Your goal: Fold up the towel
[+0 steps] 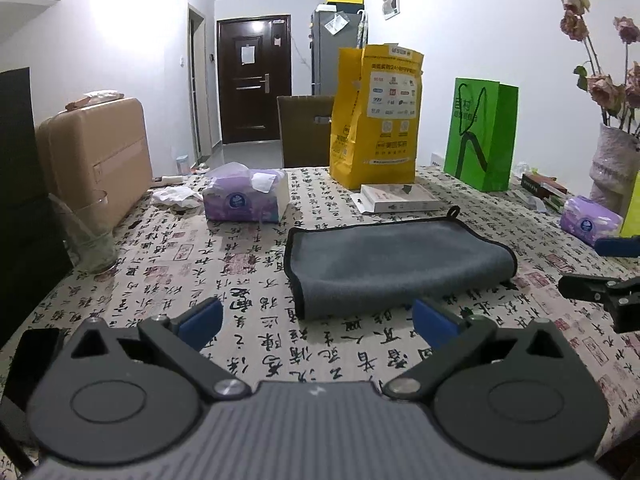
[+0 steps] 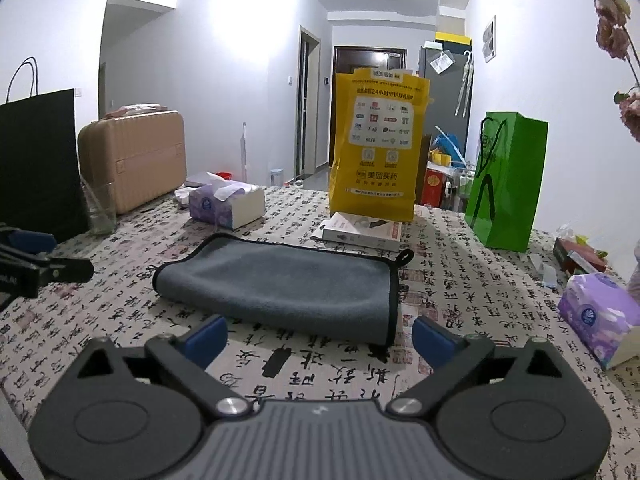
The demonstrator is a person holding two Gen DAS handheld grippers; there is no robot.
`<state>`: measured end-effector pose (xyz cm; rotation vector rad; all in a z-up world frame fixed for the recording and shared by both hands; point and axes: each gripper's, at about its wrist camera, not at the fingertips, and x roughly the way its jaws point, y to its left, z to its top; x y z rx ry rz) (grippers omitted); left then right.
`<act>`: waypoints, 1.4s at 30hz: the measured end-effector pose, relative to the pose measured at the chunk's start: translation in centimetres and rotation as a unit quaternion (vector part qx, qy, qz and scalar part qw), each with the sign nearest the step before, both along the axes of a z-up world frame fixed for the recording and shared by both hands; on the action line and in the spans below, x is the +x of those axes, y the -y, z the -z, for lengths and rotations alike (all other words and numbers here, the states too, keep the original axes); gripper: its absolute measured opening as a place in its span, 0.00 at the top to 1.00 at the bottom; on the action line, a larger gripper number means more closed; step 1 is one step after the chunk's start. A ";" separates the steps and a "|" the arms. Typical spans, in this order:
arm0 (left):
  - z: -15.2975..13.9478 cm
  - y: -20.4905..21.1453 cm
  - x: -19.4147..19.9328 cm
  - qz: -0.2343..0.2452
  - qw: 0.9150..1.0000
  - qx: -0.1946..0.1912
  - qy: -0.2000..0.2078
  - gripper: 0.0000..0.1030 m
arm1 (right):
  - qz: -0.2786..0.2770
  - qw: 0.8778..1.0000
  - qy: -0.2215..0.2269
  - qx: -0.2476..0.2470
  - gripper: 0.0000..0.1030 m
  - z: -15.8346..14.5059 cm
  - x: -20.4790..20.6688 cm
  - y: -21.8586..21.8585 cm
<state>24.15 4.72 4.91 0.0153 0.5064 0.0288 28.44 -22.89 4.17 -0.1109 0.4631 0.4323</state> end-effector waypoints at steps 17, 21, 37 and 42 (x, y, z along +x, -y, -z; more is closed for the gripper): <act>-0.2 -0.1 -6.1 -0.002 0.999 -0.022 0.025 0.00 | -0.006 1.000 0.015 0.003 0.00 -0.6 -6.7 0.4; 0.0 0.0 -7.2 -0.003 0.999 -0.023 0.023 0.00 | -0.005 1.000 0.013 0.009 0.00 -0.5 -7.9 0.5; 0.0 1.4 -12.4 0.002 0.999 -0.025 0.047 0.00 | 0.006 0.999 0.016 0.034 0.00 0.0 -12.1 1.1; 0.6 1.2 -14.1 -0.002 0.998 -0.030 0.047 0.00 | 0.007 0.999 0.013 0.038 0.00 0.6 -13.8 1.5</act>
